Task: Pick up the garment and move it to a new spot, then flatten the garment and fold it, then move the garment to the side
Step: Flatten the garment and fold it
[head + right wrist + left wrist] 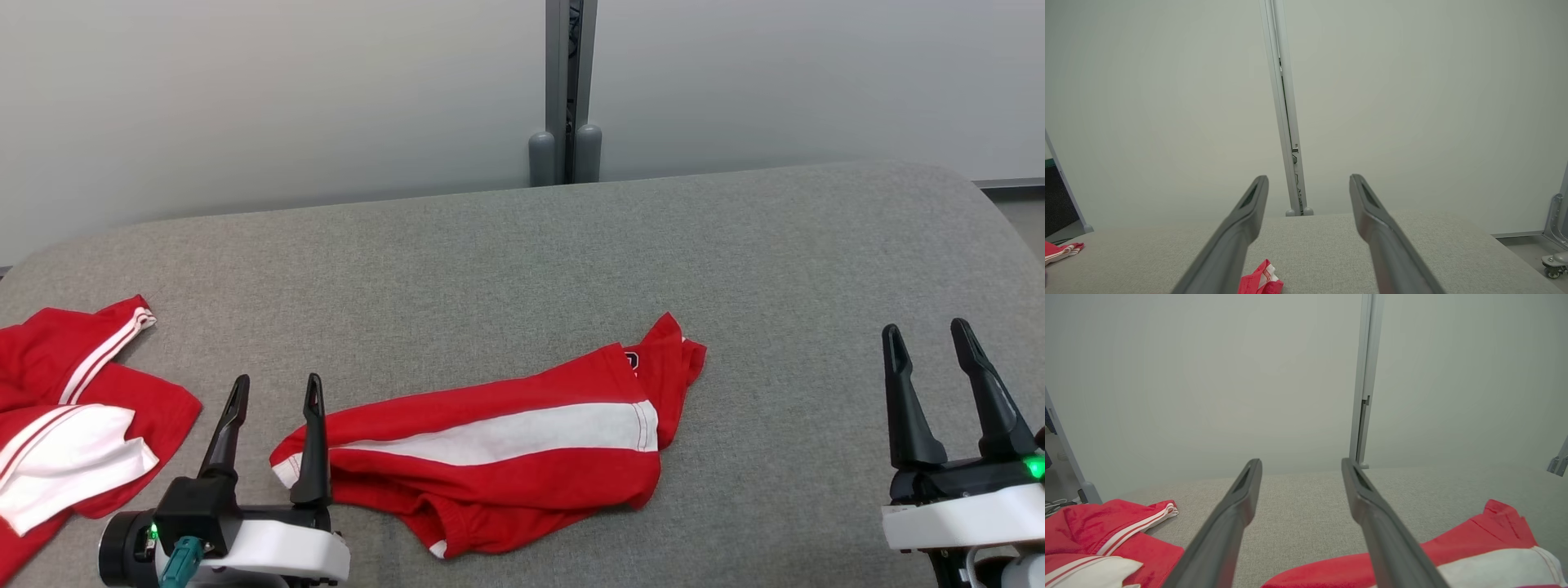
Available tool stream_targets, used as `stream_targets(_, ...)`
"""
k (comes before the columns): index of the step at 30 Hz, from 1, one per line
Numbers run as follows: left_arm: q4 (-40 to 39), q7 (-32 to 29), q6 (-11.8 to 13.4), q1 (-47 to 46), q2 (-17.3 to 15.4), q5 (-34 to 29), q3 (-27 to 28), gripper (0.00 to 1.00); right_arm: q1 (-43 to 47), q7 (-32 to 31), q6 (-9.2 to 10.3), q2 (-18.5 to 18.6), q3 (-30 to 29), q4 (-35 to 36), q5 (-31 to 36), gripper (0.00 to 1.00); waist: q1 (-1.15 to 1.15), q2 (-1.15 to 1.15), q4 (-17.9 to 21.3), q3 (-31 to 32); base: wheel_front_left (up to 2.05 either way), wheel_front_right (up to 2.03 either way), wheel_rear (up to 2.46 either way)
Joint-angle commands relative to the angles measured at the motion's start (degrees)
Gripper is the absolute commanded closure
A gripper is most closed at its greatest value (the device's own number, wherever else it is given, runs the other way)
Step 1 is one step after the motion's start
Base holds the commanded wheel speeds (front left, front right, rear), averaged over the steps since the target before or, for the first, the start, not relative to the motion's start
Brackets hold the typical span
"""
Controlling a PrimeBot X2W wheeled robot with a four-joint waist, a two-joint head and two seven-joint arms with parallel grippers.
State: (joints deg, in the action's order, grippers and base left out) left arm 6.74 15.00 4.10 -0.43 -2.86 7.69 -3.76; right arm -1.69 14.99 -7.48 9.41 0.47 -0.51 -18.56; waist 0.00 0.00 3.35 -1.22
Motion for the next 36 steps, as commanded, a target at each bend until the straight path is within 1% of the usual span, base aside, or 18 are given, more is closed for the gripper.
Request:
stream_targets(1,0.17,0.26,-0.17,0.08,-0.11,-0.23,0.34,0.0,0.22,0.27,-0.03,0.47,-0.05,0.16,-0.3,0.0,0.0,0.0,0.0,0.02,0.0,0.0,0.0)
stream_targets(4,0.79,0.25,-0.53,0.3,-0.12,1.15,0.63,0.0,0.33,0.27,-0.03,0.61,0.31,-0.04,-0.58,0.0,0.0,0.0,-0.07,0.16,0.0,0.0,0.0)
stream_targets(7,2.61,0.2,-1.35,1.04,-0.14,2.57,1.47,0.0,0.56,0.27,-0.02,1.18,3.06,-0.78,-2.56,0.0,0.0,0.0,-0.3,0.36,0.0,0.0,0.0)
stream_targets(11,5.99,-0.04,-3.3,0.83,-0.53,4.71,2.93,0.0,0.07,0.27,-0.03,3.18,7.5,-2.85,-6.14,0.0,0.0,0.0,-1.16,0.69,0.0,0.0,0.0)
stream_targets(13,7.47,-1.91,-4.91,-0.07,-0.52,7.51,3.69,0.0,-0.37,0.27,-0.03,4.45,10.01,-4.62,-8.28,0.0,0.0,0.0,-1.79,0.78,0.0,0.0,0.0)
stream_targets(14,7.47,-1.91,-4.91,-0.07,-0.52,7.51,3.69,0.0,-0.37,0.27,-0.03,4.45,10.01,-4.62,-8.28,0.0,0.0,0.0,-1.79,0.78,0.0,0.0,0.0)
stream_targets(19,8.52,-11.87,-7.6,-1.83,-1.78,12.15,3.82,0.0,-2.78,-0.23,-0.03,7.75,17.66,-10.69,-15.43,0.0,0.0,0.0,-3.27,0.09,0.0,0.0,0.0)
stream_targets(22,7.88,-18.95,-8.9,-2.67,-2.84,15.68,3.79,0.0,-5.63,-3.22,-0.03,9.45,22.57,-13.43,-20.44,0.0,0.0,0.0,-3.91,-0.66,0.0,0.0,0.0)
stream_targets(23,7.15,-23.75,-9.4,-3.69,-3.66,17.6,3.67,0.0,-7.86,-5.76,-0.02,10.59,25.55,-14.76,-23.46,0.0,0.0,0.0,-4.27,-1.49,0.0,0.0,0.0)
stream_targets(24,6.69,-26.07,-9.68,-4.27,-3.77,19.06,3.65,0.0,-9.03,-6.92,-0.02,11.03,26.81,-15.38,-24.96,0.0,0.0,0.0,-4.43,-1.81,0.0,0.0,0.0)
stream_targets(25,6.15,-28.31,-9.82,-4.74,-3.83,20.59,3.79,0.0,-10.04,-8.01,-0.03,11.38,27.88,-15.98,-26.26,0.0,0.0,0.0,-4.6,-2.15,0.0,0.0,0.0)
stream_targets(27,5.59,-32.89,-10.06,-5.54,-4.94,22.81,4.0,0.0,-11.75,-10.2,-0.02,11.95,29.81,-17.34,-28.92,0.0,0.0,0.0,-4.86,-2.82,0.0,0.0,0.0)
stream_targets(30,4.79,-38.93,-10.29,-6.9,-6.42,24.74,3.43,0.0,-14.5,-13.51,-0.03,12.36,33.01,-18.54,-32.76,0.0,0.0,0.0,-5.06,-3.97,0.0,0.0,0.0)
stream_targets(36,3.34,-46.91,-10.78,-8.87,-8.22,28.5,1.98,0.0,-18.28,-16.71,-0.03,13.54,38.05,-19.71,-39.38,0.0,0.0,0.0,-5.21,-5.86,0.0,0.0,0.0)
